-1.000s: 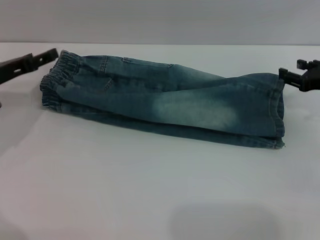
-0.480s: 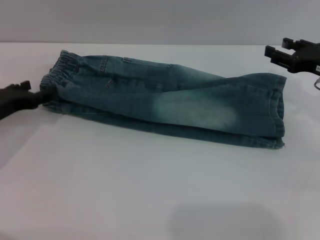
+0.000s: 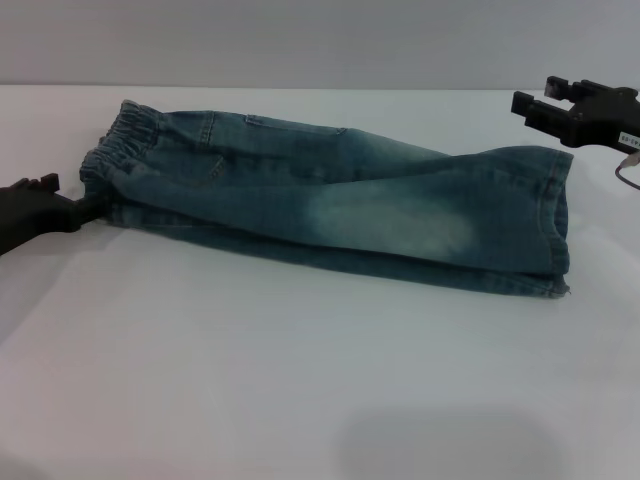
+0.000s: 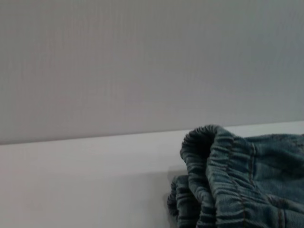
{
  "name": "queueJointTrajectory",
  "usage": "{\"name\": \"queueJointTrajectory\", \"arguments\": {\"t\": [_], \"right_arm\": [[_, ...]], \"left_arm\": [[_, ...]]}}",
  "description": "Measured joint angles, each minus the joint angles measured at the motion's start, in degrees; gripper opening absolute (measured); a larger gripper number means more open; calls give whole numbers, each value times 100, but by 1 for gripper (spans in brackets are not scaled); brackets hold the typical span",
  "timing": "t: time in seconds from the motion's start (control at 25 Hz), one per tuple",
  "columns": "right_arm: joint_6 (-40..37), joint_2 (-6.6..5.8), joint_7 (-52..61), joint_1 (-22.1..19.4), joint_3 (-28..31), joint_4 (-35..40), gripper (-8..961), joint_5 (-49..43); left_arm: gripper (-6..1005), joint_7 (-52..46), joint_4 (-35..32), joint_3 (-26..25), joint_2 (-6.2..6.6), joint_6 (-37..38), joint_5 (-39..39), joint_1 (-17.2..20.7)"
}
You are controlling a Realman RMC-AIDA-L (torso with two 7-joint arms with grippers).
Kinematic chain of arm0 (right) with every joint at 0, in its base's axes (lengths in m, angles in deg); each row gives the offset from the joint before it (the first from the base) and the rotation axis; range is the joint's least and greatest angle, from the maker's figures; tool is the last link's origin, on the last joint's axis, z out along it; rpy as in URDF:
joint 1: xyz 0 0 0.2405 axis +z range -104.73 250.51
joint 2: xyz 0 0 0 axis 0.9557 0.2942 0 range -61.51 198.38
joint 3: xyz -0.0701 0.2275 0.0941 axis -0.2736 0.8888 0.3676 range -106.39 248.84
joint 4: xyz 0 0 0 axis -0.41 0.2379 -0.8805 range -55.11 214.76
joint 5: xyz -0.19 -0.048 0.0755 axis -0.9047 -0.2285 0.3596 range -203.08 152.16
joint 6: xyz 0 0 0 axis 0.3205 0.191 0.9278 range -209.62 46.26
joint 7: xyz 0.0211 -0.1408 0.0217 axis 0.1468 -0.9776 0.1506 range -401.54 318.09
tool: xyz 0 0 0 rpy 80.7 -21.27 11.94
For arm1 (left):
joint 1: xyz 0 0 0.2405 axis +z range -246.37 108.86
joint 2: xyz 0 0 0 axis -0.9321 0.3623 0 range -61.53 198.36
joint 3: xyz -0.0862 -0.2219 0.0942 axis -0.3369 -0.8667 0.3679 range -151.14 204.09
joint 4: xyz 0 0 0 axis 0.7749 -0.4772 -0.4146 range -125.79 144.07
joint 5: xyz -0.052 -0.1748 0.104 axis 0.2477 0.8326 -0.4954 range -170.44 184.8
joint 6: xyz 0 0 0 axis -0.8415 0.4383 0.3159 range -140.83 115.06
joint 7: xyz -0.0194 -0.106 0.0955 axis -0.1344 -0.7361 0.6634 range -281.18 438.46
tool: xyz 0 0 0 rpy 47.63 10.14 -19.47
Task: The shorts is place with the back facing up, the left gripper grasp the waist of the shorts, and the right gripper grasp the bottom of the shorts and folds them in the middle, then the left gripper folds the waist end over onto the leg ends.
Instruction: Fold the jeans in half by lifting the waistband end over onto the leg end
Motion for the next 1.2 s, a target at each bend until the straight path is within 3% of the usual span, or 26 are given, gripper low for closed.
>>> {"name": "queueJointTrajectory", "arguments": {"t": [0.68,1.2], "right_arm": [[-7,-36,133,-16,9,65,595,1],[52,-46,123,-12,48,52,595,0]], "left_arm": [[799,356,564,5,11,-272,174,-438],[781,310,577,37,0,-34,175,-465]]}}
